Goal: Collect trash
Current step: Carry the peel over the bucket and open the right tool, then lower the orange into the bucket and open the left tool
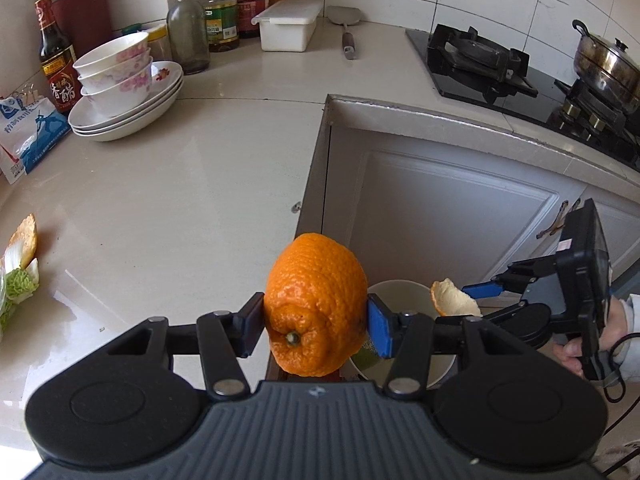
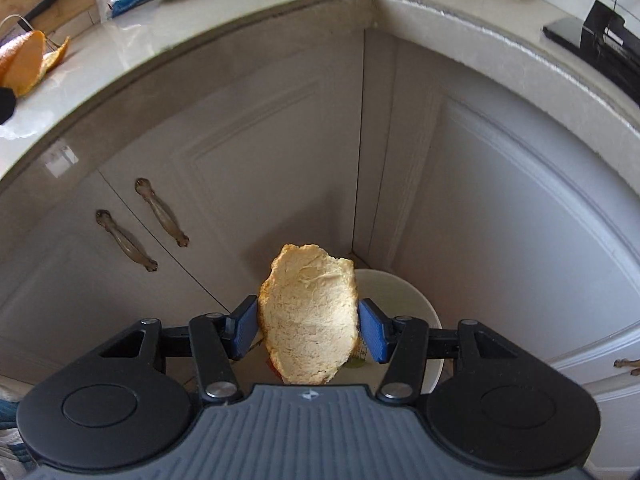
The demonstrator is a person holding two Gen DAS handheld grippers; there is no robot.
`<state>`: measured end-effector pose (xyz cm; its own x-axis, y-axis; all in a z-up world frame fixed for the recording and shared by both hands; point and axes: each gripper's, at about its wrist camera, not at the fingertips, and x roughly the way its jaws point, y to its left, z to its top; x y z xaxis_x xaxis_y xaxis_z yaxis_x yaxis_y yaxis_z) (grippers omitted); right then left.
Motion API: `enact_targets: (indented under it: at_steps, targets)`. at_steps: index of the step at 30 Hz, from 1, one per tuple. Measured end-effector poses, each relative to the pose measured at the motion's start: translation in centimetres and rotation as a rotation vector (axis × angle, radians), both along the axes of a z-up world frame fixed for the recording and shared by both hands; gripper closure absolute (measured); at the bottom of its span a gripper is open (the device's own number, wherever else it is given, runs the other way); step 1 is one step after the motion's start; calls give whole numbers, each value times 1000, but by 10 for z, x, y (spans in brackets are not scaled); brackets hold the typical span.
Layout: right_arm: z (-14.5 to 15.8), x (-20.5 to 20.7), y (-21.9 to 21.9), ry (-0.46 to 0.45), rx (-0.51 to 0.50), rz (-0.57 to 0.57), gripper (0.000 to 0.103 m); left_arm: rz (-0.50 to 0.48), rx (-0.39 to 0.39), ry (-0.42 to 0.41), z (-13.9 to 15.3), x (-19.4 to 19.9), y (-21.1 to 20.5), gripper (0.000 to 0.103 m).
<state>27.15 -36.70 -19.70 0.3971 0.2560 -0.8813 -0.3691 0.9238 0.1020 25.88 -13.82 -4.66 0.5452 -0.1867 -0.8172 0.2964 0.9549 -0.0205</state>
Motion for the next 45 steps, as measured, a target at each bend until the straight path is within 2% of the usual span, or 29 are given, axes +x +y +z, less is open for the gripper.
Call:
enact_targets:
  at_steps: [2,6,15,20,27,32,39,42,45]
  targets:
    - [-13,1,-3,17,1,-4,38,-11,9,8,-2,1,-6,51]
    - [-26,0,-7,28,10,-19,16,-28,20,22,-8,4,-19,51]
    - [-8,-12,-18,-7,25,-59,1,-112,14,34,-23,14,-54,51]
    - [4,-20,-25,-26,22,-83,0,-161,5,46,-44,23,-80,51]
    - [15,-37,-34,-57,-28,-93,0,-227,-1,101,-94,38,-120,51]
    - [16,-47,-48,-40,-47,-105,0,-290,0,145,-128,47,-150,51]
    - [16,-57,-65,-24,-78,-145,0,-357,11,188,-160,52,-185,50]
    - [16,-59,-68,-21,-87,-160,0,-381,12,201,-170,54,-197,42]
    - [17,-60,-73,-18,-92,-170,0,-379,7,185,-170,53,-203,23]
